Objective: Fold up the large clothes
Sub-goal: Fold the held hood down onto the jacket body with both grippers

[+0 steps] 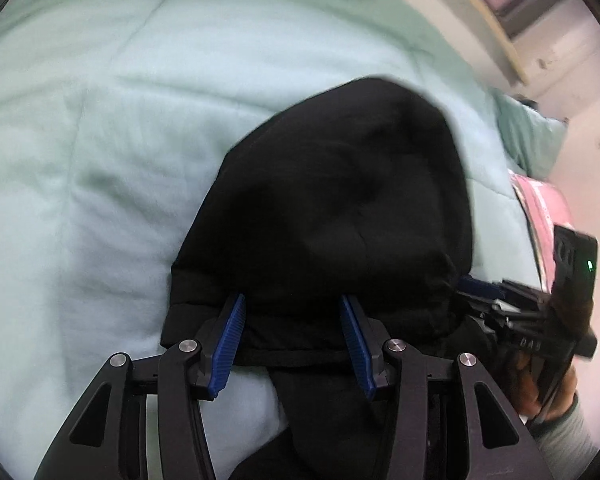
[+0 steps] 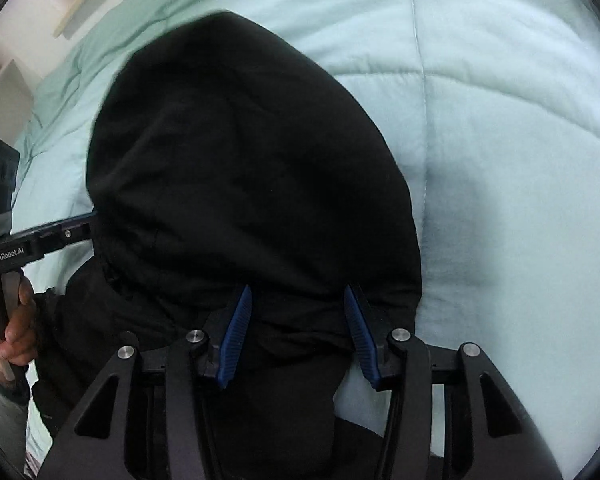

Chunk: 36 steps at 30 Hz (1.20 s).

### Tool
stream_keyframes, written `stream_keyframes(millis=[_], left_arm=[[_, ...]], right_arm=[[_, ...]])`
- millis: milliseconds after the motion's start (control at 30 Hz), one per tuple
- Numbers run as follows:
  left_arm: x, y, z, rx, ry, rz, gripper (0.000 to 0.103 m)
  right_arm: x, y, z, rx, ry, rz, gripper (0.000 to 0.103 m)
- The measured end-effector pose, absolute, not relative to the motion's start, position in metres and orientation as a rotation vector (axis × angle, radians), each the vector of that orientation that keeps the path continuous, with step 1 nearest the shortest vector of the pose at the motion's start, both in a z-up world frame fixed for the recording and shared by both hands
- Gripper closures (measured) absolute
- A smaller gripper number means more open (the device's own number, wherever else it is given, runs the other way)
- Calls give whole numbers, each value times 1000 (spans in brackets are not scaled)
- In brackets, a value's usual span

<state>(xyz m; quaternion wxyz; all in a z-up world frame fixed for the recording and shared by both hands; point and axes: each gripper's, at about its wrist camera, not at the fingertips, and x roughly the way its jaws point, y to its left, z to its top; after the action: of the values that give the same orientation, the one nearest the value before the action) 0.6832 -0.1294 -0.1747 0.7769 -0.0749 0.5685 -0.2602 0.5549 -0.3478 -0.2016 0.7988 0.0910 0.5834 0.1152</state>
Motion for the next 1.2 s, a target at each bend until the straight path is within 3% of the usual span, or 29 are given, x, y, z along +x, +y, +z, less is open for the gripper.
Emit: stream_keyframes(millis=[167, 200, 233, 300, 667, 700, 733, 800, 833, 900, 1200], left_arm=[[691, -118, -121, -133, 1091, -664, 51], [697, -116, -114, -131, 1078, -676, 48], [709, -118, -108, -123, 1076, -687, 37], [726, -122, -108, -112, 1090, -697, 33], [810, -135, -189, -267, 1318, -826, 33], [807, -139, -191, -259, 1297, -813, 37], [804, -140, -192, -246, 1265, -811, 47], [795, -141, -192, -249, 1237, -835, 63], [789, -141, -189, -239, 1224, -849, 76], [778, -139, -179, -213, 1192, -876, 89], [643, -115, -57, -72, 956, -1000, 91]], right_arm=[[562, -371, -151, 259, 1139, 316, 44], [568, -376, -145, 262, 1128, 320, 43], [576, -378, -142, 255, 1124, 319, 43], [593, -381, -142, 231, 1129, 324, 43], [667, -380, -207, 261, 1259, 428, 43], [670, -377, -212, 277, 1265, 451, 43], [672, -372, -217, 283, 1268, 472, 44], [667, -363, -214, 231, 1241, 518, 74], [659, -358, -206, 189, 1216, 523, 77], [643, -352, -189, 130, 1168, 518, 84], [496, -343, -64, 8, 932, 521, 85]])
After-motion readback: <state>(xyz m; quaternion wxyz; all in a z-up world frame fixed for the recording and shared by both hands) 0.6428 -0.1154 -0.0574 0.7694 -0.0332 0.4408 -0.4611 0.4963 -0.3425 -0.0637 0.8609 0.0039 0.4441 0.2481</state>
